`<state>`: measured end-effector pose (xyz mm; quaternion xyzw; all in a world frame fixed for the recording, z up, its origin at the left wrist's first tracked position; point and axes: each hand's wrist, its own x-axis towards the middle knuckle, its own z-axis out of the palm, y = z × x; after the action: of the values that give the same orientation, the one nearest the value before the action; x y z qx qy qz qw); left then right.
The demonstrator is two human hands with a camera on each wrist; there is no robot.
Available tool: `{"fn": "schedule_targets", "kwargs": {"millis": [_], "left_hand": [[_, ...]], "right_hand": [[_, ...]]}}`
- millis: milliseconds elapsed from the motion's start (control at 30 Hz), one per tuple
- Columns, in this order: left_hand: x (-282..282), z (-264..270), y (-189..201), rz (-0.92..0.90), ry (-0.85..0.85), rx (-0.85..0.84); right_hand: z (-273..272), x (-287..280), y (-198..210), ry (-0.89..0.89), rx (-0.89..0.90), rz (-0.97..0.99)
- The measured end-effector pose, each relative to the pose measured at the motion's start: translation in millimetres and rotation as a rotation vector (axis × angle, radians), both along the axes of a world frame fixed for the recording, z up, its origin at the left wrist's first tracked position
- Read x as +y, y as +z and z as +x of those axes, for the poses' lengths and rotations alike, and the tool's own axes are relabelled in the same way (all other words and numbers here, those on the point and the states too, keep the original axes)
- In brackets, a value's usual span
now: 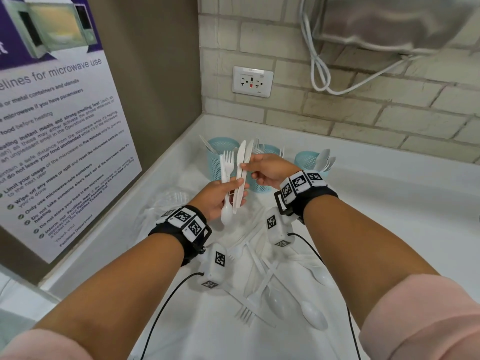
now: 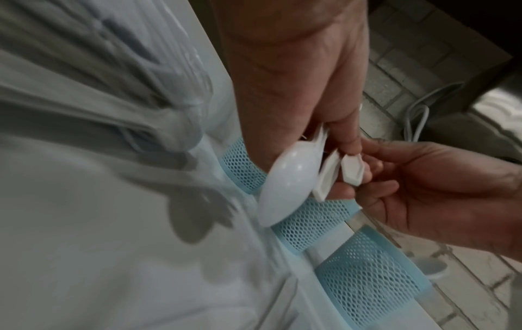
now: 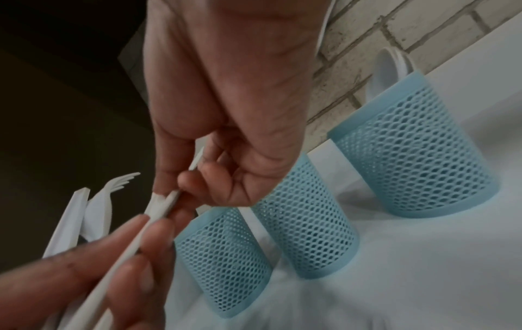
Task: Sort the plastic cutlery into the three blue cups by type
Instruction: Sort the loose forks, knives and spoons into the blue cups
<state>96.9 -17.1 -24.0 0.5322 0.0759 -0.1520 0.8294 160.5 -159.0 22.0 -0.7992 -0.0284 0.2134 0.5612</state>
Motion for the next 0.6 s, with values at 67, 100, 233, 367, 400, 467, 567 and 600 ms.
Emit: {"fn": "schedule_targets", "kwargs": {"millis": [67,100,233,367,400,467,567,600], "left_hand": [[5.5,2.3,0.7,-0.018,0.013,-0.001],[8.1,3.6,1.3,-0.035,0.021,-0.002],[19.6,9.5,2.0,-0.095,0.125,0.007],[30.9,15.2,1.4,-0.123,0.249,-0.005],[33.1,16.8,0.5,-0.122,0.274,-0.004],[35.8,19.8,-1.3,-0.116,0.299,0.001],[36.1,21.9,-1.4,-0.112,0.298,0.005],[35.4,21.8,-0.2,-0.112,0.292,0.012]], "right_hand": [[5.1,7.8,6.4,0.025,-0.032,-0.055],[8.2,11.4,11.2,0.025,-0.068,-0.078],[22.9,22.4,37.0,-0.173,-0.168,0.158],[42.2,29.0,55.8,-0.366,-0.358,0.258],[46.0,31.5,56.2,-0.401,-0.410,0.258],[50.2,37.5,52.5,-0.461,-0.493,0.246],[54.7,46.7,38.5,-0.471,-0.537,0.171],[56.6,50.0,32.3,-0.453,-0.531,0.132]]}}
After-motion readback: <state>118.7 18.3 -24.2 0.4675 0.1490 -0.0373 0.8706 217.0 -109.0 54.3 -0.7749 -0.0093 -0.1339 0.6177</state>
